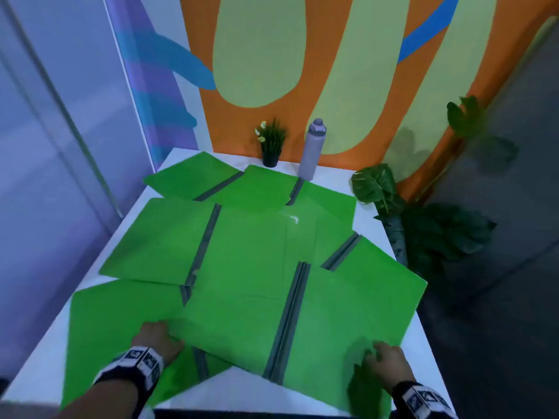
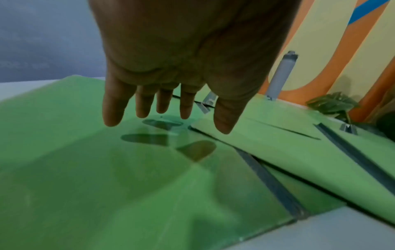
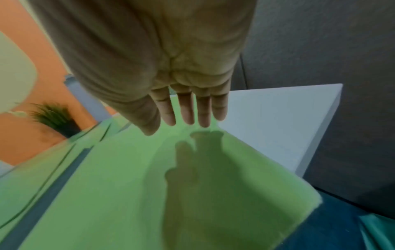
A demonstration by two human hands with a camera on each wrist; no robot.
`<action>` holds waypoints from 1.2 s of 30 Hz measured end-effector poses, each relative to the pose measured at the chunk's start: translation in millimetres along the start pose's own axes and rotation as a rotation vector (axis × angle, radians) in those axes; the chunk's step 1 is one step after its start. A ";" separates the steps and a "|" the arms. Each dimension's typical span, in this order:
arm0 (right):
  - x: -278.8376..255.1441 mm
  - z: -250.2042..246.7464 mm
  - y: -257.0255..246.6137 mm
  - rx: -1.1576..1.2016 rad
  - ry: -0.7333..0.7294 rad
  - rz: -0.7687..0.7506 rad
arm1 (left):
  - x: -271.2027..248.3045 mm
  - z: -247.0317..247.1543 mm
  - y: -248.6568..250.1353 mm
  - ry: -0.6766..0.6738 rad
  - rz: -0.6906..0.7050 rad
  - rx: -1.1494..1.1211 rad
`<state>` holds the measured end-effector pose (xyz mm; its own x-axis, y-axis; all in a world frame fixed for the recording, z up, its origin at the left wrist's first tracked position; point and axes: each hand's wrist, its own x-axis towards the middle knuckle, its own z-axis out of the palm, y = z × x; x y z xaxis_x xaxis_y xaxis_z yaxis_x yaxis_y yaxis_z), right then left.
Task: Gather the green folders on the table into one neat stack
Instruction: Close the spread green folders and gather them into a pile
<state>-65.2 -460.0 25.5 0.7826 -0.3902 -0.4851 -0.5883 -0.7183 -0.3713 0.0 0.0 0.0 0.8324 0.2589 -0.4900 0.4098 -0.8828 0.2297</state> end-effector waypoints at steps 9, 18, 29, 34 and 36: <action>-8.8 -1.3 -16.2 -0.022 0.012 0.249 | -2.9 14.9 17.1 0.064 -0.096 0.013; -1.5 -5.1 -19.7 0.210 0.067 0.178 | 6.1 21.6 9.1 0.064 -0.060 0.046; 0.2 -51.3 -49.9 0.454 0.361 -0.165 | -28.5 16.1 -14.3 -0.008 -0.049 0.082; 13.1 -55.2 -56.4 0.418 0.370 -0.143 | -4.3 -11.4 0.3 0.070 -0.049 -0.097; 16.8 -51.1 -55.9 0.399 0.369 -0.113 | 7.8 -20.4 7.4 0.093 -0.019 -0.108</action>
<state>-8.8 -455.9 78.6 0.8224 -0.5509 -0.1420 -0.4721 -0.5216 -0.7107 17.1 3.5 15.0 0.8529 0.3154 -0.4160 0.4598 -0.8312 0.3126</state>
